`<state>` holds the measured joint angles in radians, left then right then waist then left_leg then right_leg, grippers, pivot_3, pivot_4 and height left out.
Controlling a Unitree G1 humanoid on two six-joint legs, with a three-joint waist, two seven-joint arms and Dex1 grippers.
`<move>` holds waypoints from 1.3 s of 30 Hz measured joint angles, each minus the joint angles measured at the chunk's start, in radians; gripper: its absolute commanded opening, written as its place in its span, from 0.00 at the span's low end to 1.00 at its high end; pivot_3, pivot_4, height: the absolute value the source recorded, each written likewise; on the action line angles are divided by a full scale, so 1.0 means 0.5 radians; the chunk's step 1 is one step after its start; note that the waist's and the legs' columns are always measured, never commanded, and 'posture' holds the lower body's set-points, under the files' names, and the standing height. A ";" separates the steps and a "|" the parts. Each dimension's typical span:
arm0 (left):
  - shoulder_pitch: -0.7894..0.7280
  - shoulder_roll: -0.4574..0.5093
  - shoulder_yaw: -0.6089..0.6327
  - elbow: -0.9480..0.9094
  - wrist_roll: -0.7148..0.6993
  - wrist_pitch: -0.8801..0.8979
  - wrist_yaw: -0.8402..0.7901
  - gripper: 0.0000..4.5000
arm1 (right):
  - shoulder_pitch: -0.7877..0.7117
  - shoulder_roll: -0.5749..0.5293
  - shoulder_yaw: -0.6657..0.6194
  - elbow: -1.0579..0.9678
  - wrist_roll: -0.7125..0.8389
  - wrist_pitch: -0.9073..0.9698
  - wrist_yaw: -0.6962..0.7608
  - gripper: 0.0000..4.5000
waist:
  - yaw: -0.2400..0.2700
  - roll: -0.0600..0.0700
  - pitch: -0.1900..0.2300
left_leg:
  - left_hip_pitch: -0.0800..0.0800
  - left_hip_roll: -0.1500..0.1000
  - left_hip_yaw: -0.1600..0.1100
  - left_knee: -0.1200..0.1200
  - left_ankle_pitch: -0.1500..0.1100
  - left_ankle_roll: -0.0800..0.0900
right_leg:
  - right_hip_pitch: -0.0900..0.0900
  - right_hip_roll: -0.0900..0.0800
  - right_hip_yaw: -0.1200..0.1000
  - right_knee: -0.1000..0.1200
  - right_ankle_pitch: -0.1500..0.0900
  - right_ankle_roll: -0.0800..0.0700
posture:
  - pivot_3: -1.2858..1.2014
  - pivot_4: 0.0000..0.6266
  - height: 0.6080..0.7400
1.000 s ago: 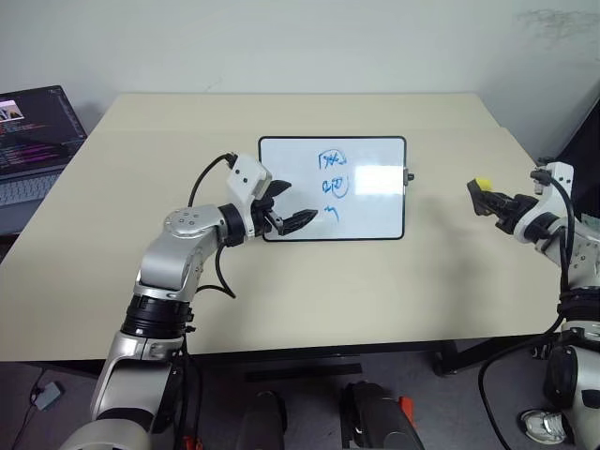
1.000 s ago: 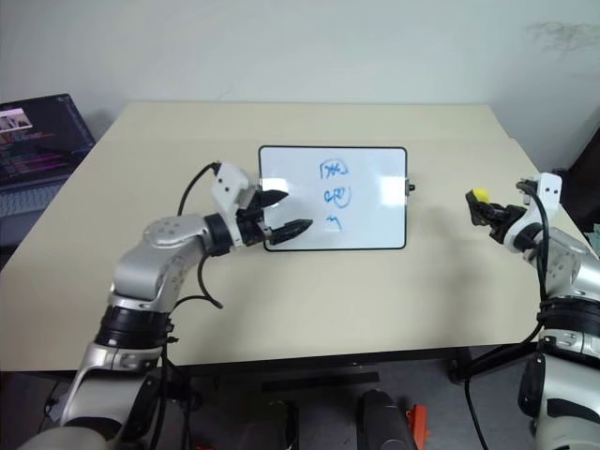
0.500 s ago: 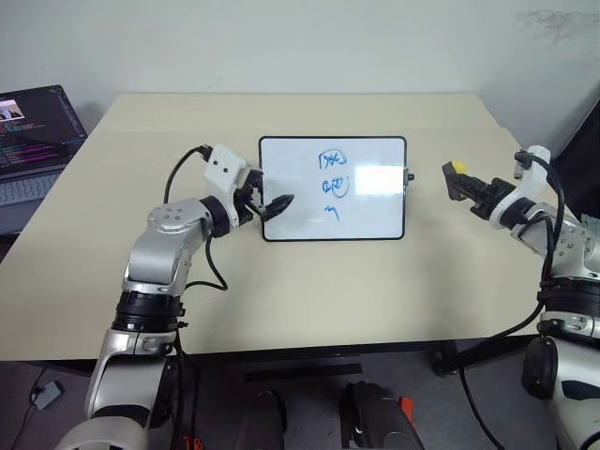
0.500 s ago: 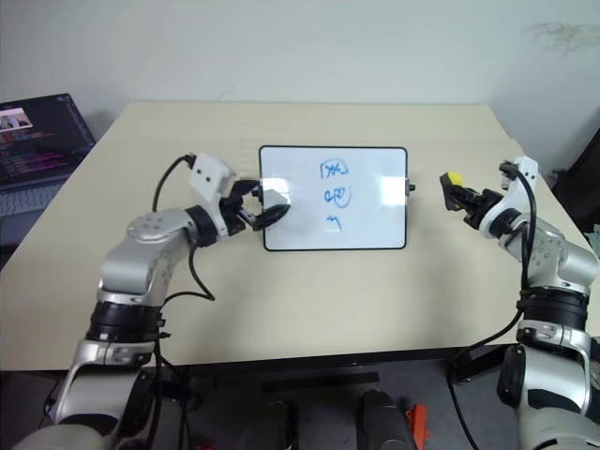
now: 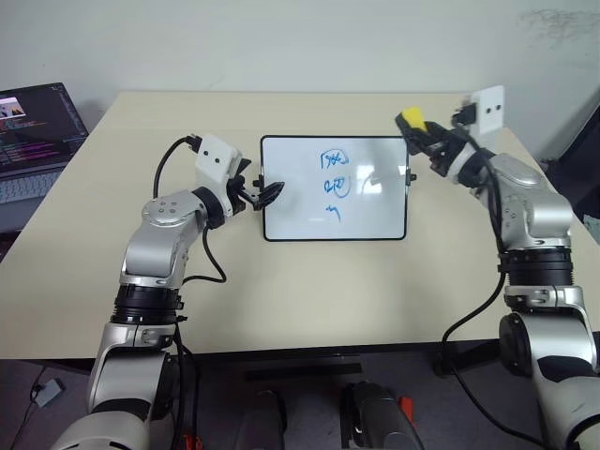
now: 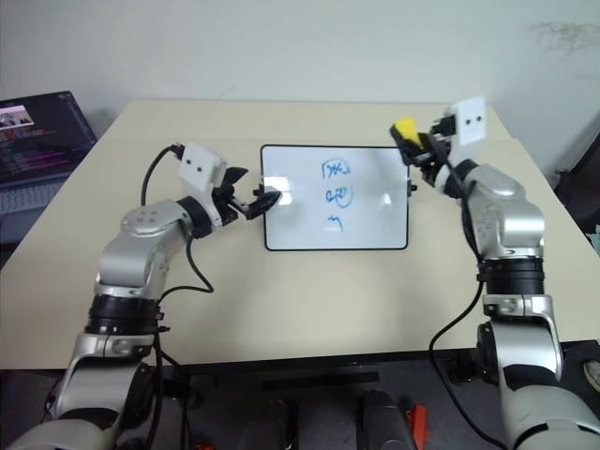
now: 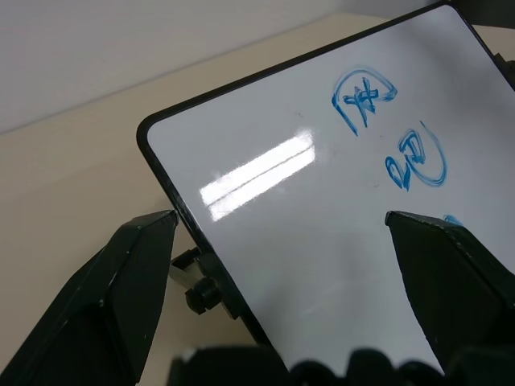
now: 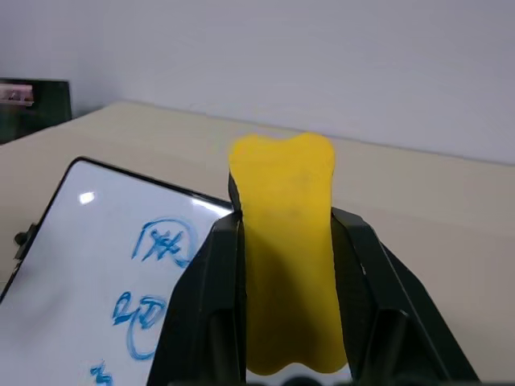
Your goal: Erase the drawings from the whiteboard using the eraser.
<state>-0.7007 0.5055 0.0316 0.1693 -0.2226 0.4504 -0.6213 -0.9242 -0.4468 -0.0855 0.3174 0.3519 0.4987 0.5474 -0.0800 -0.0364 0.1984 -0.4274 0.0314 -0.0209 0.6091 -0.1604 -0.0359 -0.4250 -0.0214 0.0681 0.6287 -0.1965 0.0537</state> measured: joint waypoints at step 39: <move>0.156 0.016 0.004 -0.165 0.056 0.144 0.089 1.00 | -0.554 0.458 0.492 1.462 -0.924 -1.313 -0.095 0.24 | -0.006 0.000 0.000 | -0.001 0.001 -0.003 -0.003 0.000 0.000 | -0.002 0.000 -0.004 0.001 0.004 0.007 | 0.52 0.24 1.00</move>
<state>-0.6228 0.5136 0.0335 0.0871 -0.1945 0.5224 -0.5769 -1.2011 -0.2181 0.1603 1.0483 -0.1100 -0.1576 0.4999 -0.0829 -0.0363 0.1986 -0.4279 0.0319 -0.0224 0.6078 -0.1604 -0.0361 -0.4259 -0.0213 0.0663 0.6293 -0.1944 0.0570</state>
